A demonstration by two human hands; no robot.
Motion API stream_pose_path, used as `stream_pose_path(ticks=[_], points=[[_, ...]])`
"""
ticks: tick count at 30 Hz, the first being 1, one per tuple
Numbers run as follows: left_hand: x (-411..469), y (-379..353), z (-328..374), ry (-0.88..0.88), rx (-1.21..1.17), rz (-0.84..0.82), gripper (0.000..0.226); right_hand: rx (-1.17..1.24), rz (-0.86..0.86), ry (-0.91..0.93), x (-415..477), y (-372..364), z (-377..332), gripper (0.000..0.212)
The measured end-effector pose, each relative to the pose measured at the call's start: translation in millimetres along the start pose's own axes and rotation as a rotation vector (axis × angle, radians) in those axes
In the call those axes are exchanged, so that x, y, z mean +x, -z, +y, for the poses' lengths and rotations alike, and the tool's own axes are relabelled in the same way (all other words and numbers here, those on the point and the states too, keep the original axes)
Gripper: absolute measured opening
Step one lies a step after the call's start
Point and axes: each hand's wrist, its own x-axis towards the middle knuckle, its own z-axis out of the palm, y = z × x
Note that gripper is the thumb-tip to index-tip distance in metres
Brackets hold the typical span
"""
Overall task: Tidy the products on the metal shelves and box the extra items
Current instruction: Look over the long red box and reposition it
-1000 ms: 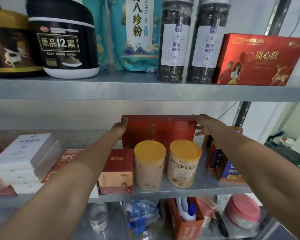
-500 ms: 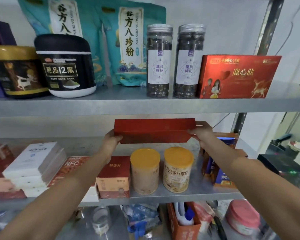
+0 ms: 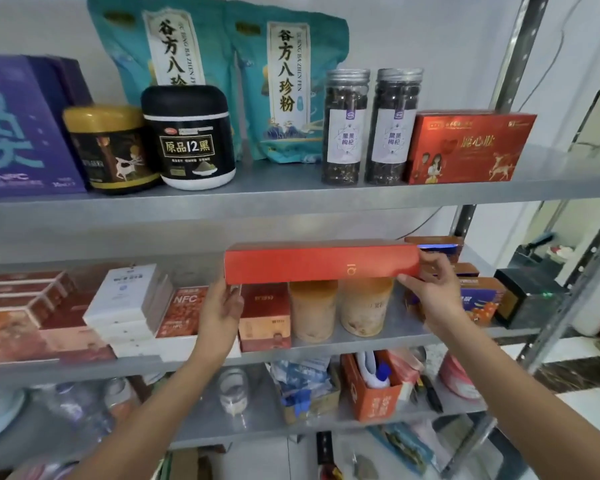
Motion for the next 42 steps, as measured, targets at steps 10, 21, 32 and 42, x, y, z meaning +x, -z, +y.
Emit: stream_pose_path(ticks=[10, 21, 32, 42], points=[[-64.8, 29.4, 58.6, -0.182, 0.224, 0.198, 0.078, -0.03, -0.131, 0.235, -83.9, 42.7, -63.7, 0.037], [-97.5, 12.7, 81.6, 0.087, -0.204, 0.102, 0.05, 0.011, -0.173, 0.163, -111.2, 61.0, -73.5, 0.014], [-91.3, 24.0, 71.4, 0.58, -0.311, -0.048, 0.049, -0.103, -0.302, -0.157, -122.4, 75.3, -26.7, 0.057], [-110.0, 15.9, 59.1, 0.609, -0.153, -0.117, 0.042, -0.064, -0.243, -0.33, -110.7, 83.5, -33.0, 0.042]])
